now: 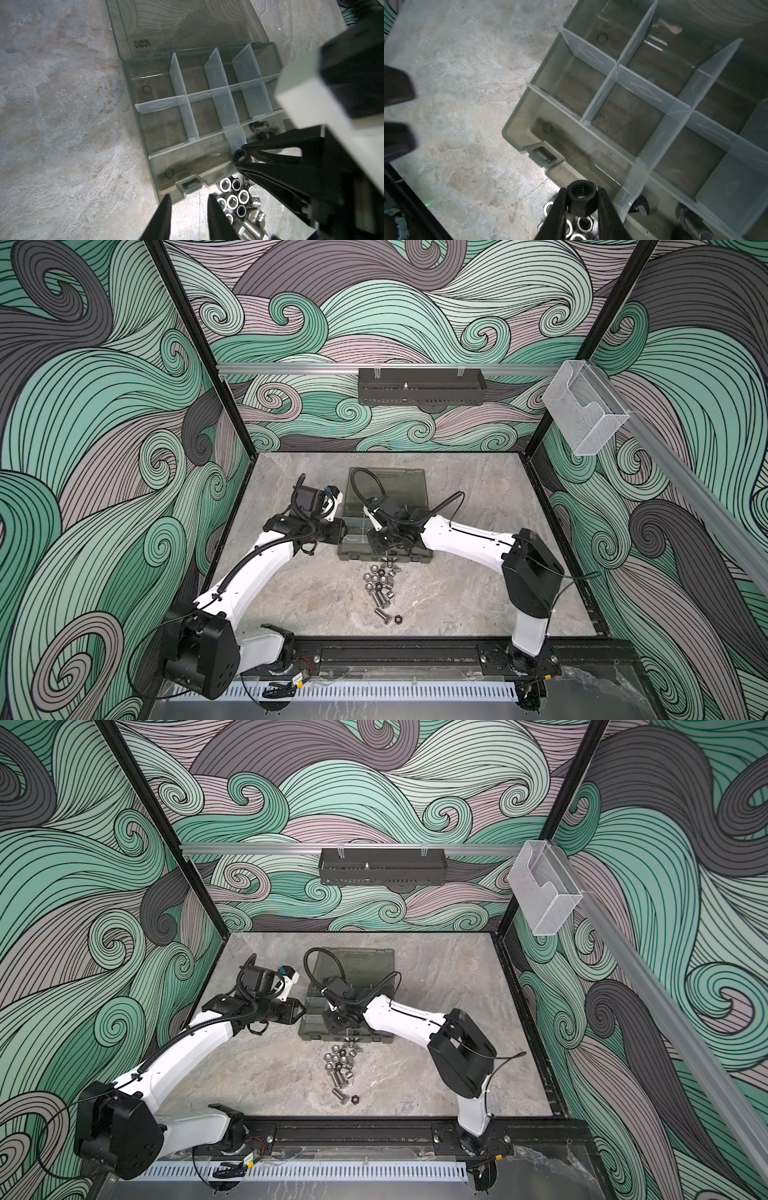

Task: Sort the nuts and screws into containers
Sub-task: 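Lift the black nut into the box compartment nearest the robot and release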

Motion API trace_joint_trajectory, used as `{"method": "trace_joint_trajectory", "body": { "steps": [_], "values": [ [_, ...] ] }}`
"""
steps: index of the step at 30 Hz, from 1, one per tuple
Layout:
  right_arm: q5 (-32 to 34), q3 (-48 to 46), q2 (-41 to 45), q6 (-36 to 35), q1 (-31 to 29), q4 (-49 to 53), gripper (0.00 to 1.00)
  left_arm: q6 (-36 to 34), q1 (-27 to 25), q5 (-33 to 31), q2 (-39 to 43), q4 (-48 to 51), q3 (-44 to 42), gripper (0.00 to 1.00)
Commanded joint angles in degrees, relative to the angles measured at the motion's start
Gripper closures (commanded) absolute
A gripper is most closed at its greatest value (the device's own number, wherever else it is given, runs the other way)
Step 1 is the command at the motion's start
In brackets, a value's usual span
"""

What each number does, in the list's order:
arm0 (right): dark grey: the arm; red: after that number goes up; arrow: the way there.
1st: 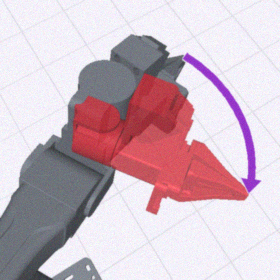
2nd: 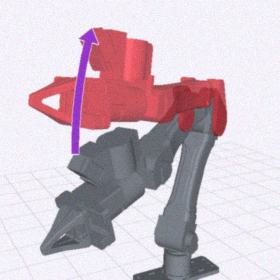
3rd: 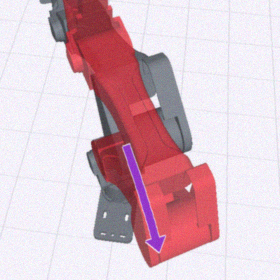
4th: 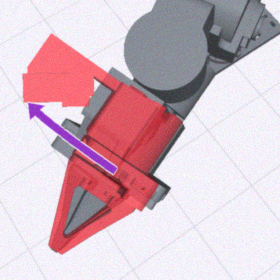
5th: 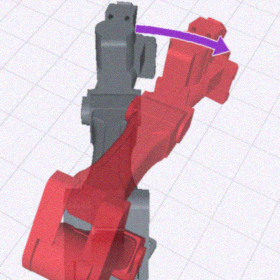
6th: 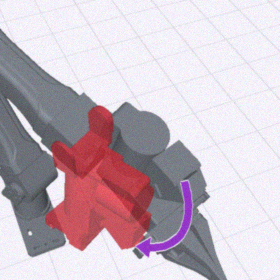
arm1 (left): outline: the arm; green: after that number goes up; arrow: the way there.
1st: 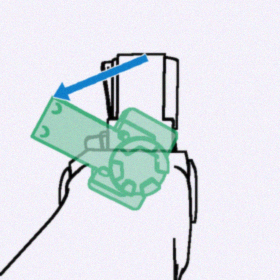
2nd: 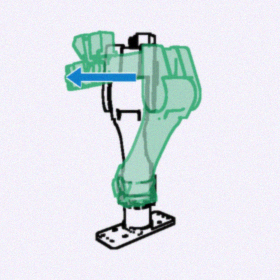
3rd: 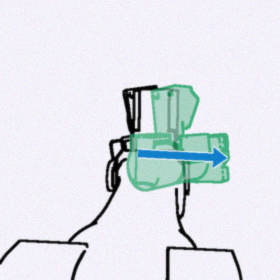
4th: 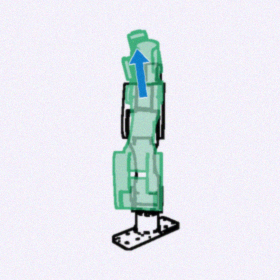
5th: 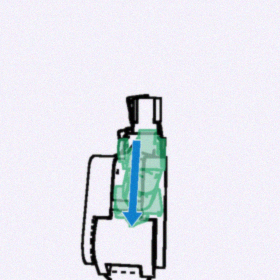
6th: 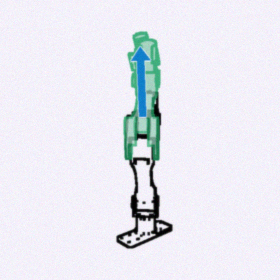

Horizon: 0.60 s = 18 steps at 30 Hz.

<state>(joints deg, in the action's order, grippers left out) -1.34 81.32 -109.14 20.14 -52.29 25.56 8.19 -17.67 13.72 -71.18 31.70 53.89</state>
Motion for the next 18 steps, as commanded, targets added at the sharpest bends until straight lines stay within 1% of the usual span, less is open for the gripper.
{"method": "trace_joint_trajectory", "body": {
  "steps": [1, 7, 18],
  "values": [
    [-1.54, 2.00, -1.57, -0.11, 0.53, 0.96, 0.71, 0.34, 0.50, 1.05, -0.54, -0.11, 1.25, 0.67],
    [-1.56, 2.01, -1.69, 0.23, 0.70, 0.62, 0.67, 0.42, 0.60, 1.47, -0.72, -0.15, 1.30, 0.67],
    [-0.95, 0.43, 1.74, 0.86, 1.01, 0.60, 0.66, 0.43, 0.70, 1.92, -0.98, -0.15, 1.35, 0.67]
  ]
}}
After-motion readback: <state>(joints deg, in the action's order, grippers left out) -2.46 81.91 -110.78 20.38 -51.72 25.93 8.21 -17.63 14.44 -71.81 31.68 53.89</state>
